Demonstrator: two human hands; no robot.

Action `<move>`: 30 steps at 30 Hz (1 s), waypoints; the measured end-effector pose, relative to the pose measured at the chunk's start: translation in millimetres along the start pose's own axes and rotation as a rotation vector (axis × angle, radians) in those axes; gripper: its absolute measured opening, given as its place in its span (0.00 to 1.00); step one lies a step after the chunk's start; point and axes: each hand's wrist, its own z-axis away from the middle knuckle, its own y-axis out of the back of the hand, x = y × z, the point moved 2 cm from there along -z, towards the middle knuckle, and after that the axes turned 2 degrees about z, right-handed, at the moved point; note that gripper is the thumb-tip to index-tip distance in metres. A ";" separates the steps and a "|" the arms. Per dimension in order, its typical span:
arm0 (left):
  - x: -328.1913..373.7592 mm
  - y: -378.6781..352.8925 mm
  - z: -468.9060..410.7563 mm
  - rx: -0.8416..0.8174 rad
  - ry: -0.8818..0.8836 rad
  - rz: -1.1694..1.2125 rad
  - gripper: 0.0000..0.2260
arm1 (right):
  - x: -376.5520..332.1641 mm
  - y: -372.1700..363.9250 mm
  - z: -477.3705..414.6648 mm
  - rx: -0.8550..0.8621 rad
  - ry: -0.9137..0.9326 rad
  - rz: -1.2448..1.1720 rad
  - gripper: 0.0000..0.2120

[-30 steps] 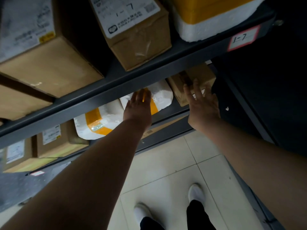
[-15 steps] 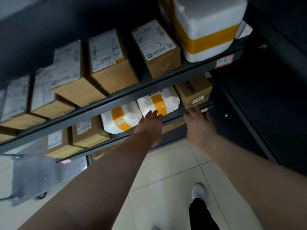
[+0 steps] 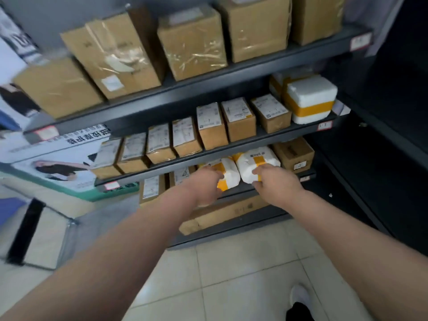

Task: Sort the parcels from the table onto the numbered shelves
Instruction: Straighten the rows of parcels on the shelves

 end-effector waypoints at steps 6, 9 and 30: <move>-41.0 56.6 80.4 0.236 0.080 0.045 0.24 | -77.9 61.4 17.9 0.160 0.104 0.006 0.17; -65.5 88.0 109.2 0.364 0.152 0.098 0.26 | -110.7 88.6 21.3 0.268 0.156 0.042 0.13; -234.6 217.1 115.8 0.686 0.532 0.063 0.26 | -255.4 205.5 -115.2 0.724 0.586 0.092 0.31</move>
